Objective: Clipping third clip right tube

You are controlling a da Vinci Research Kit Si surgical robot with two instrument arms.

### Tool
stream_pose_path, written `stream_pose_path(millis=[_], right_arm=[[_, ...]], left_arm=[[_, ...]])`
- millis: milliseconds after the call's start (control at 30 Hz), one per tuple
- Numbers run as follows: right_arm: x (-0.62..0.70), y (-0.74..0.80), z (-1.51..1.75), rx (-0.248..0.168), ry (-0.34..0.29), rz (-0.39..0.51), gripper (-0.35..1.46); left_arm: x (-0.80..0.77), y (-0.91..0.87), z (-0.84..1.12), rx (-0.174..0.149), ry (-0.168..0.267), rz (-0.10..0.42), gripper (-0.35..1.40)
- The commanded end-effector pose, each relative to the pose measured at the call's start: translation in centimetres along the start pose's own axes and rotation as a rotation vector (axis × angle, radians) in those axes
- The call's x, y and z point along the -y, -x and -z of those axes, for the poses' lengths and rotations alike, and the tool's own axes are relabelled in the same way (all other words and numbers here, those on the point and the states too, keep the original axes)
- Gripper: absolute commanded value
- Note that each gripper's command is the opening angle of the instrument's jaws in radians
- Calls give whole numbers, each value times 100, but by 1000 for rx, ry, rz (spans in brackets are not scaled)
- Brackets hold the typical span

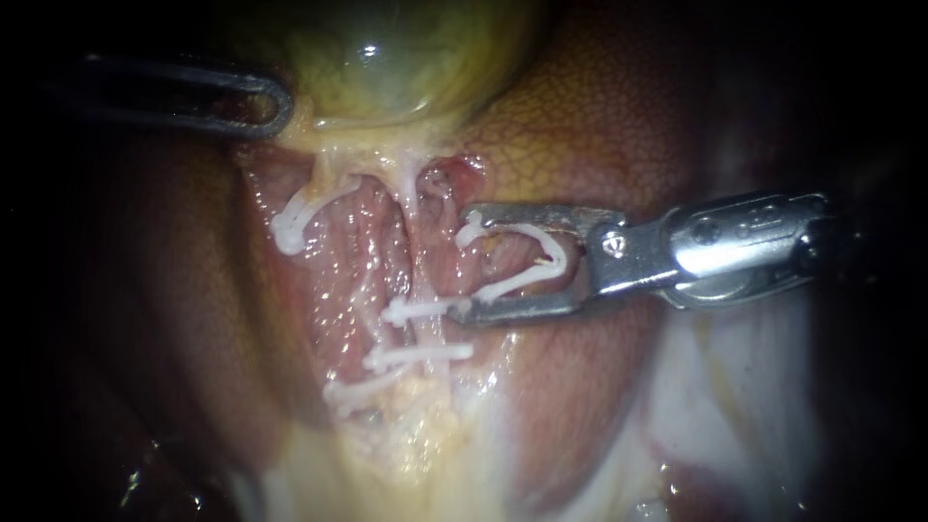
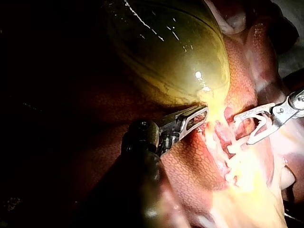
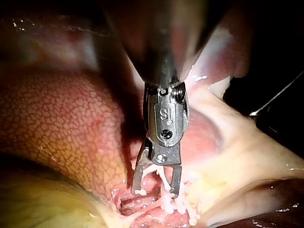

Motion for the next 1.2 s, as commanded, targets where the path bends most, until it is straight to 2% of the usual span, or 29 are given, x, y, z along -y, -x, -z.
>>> stream_pose_path(millis=[33, 200, 300, 533, 833, 967, 1133, 1200], right_arm=[[-2, 3, -2, 0, 2, -7, 50], [-12, 13, -15, -6, -11, -56, 50], [-16, 16, -24, -29, -34, -87, 50], [-20, 16, -44, -101, -111, -159, 50], [-24, 17, -65, -225, -223, -215, 47], [-25, 18, -69, -258, -277, -220, 45], [-27, 18, -80, -283, -308, -223, 45], [-26, 18, -83, -306, -322, -222, 45]], left_arm=[[0, 0, 0, 0, 0, 0, -35], [0, 0, 0, 0, 0, 0, -35], [0, 0, 0, 0, 0, 0, -35], [0, 0, 0, 0, 0, 0, -35], [0, 0, 0, 0, 0, 0, -35], [-1, 0, -1, 0, 0, 0, -35], [-1, 0, -1, 0, 0, 0, -35], [-1, 0, -1, 0, 0, 0, -35]])
